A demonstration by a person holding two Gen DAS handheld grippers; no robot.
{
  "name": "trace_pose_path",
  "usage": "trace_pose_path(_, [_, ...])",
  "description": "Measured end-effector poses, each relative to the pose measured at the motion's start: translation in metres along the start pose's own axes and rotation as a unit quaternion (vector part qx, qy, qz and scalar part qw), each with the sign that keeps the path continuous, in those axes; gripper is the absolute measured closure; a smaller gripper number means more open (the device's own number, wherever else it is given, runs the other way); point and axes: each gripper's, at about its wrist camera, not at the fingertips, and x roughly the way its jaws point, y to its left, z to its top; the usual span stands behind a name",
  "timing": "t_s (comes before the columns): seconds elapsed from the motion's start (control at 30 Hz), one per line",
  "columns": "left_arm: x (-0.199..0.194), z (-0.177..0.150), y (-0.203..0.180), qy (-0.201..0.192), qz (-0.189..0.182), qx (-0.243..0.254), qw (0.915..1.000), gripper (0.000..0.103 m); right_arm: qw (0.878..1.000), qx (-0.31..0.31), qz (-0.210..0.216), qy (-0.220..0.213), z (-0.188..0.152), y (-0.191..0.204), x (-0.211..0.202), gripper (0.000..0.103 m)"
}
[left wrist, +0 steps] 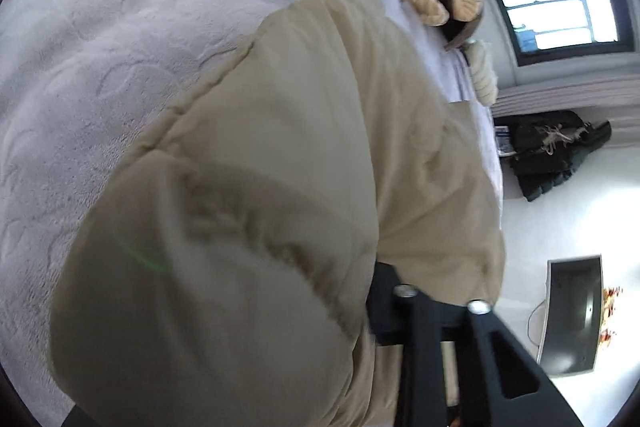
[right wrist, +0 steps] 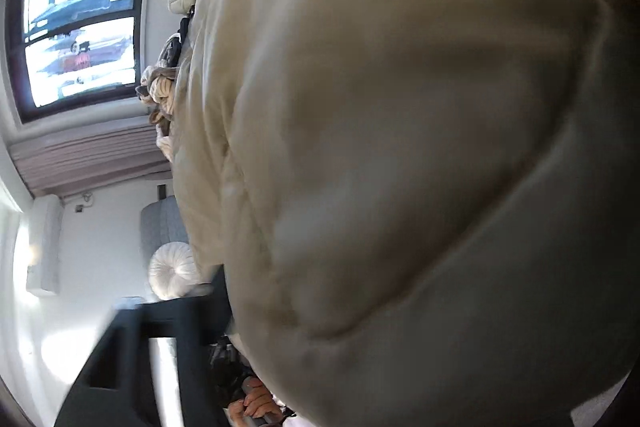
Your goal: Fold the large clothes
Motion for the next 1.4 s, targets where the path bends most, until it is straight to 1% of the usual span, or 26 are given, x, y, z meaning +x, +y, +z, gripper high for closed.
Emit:
trace_pose_path(0.03, [-0.006,-0.003,-0.002,-0.004,-0.008,0.002,1.0,0.079,1.0,-0.005,0.007,0.002,-0.001,0.003,-0.002,0.067])
trace_pose_path(0.1, [-0.021,-0.008,-0.003,-0.014,-0.027,-0.004,0.9995,0.082,1.0,-0.014,0.017,0.006,-0.004,0.007,-0.006,0.075])
trace_pose_path(0.17, [-0.035,-0.012,-0.004,-0.021,-0.042,-0.004,0.9989,0.083,0.999,-0.017,0.033,0.012,-0.006,0.01,-0.01,0.078])
trace_pose_path(0.27, [-0.054,-0.018,-0.016,-0.028,-0.052,0.015,0.9981,0.083,0.998,-0.028,0.051,0.018,-0.011,0.016,-0.019,0.08])
trace_pose_path(0.4, [-0.082,-0.034,-0.023,-0.023,-0.065,0.036,0.997,0.083,0.997,-0.055,0.055,0.024,-0.026,0.025,-0.034,0.081])
trace_pose_path(0.5, [-0.109,-0.053,-0.018,-0.013,-0.065,0.053,0.9964,0.083,0.996,-0.058,0.056,0.027,-0.046,0.018,-0.051,0.081])
trace_pose_path(0.63, [-0.14,-0.084,-0.003,0.011,-0.051,0.069,0.9962,0.083,0.997,-0.051,0.045,0.033,-0.08,-0.002,-0.079,0.081])
trace_pose_path(0.7, [-0.154,-0.099,0.009,0.027,-0.045,0.067,0.9963,0.083,0.998,-0.046,0.041,0.034,-0.097,-0.013,-0.095,0.081])
trace_pose_path(0.83, [-0.186,-0.132,0.039,0.056,-0.041,0.057,0.9959,0.083,0.999,-0.031,0.031,0.033,-0.141,-0.035,-0.123,0.081])
trace_pose_path(0.87, [-0.19,-0.139,0.044,0.062,-0.037,0.061,0.9956,0.083,0.999,-0.03,0.027,0.031,-0.151,-0.04,-0.13,0.081])
trace_pose_path(1.0, [-0.201,-0.163,0.072,0.09,-0.01,0.065,0.9938,0.083,0.999,-0.029,0.006,0.029,-0.171,-0.053,-0.138,0.08])
trace_pose_path(1.03, [-0.201,-0.168,0.081,0.097,-0.002,0.064,0.9932,0.083,0.999,-0.032,-0.008,0.029,-0.172,-0.057,-0.138,0.08])
trace_pose_path(1.13, [-0.199,-0.176,0.095,0.107,0.015,0.062,0.9922,0.081,0.999,-0.021,-0.025,0.026,-0.158,-0.063,-0.133,0.075])
trace_pose_path(1.17, [-0.199,-0.177,0.096,0.108,0.02,0.063,0.992,0.079,0.999,-0.02,-0.031,0.024,-0.15,-0.058,-0.126,0.073])
trace_pose_path(1.2, [-0.198,-0.177,0.096,0.109,0.031,0.068,0.9913,0.077,0.999,-0.02,-0.035,0.023,-0.15,-0.059,-0.128,0.07])
trace_pose_path(1.27, [-0.198,-0.176,0.093,0.111,0.053,0.077,0.9895,0.065,0.998,-0.017,-0.05,0.02,-0.149,-0.056,-0.13,0.064])
trace_pose_path(1.3, [-0.198,-0.176,0.092,0.112,0.065,0.081,0.9883,0.06,0.998,-0.016,-0.055,0.018,-0.155,-0.057,-0.135,0.062])
trace_pose_path(1.33, [-0.2,-0.175,0.091,0.112,0.078,0.084,0.987,0.053,0.998,-0.015,-0.061,0.016,-0.159,-0.055,-0.137,0.061])
trace_pose_path(1.4, [-0.207,-0.176,0.09,0.112,0.099,0.089,0.9848,0.052,0.997,-0.012,-0.072,0.012,-0.164,-0.046,-0.137,0.058])
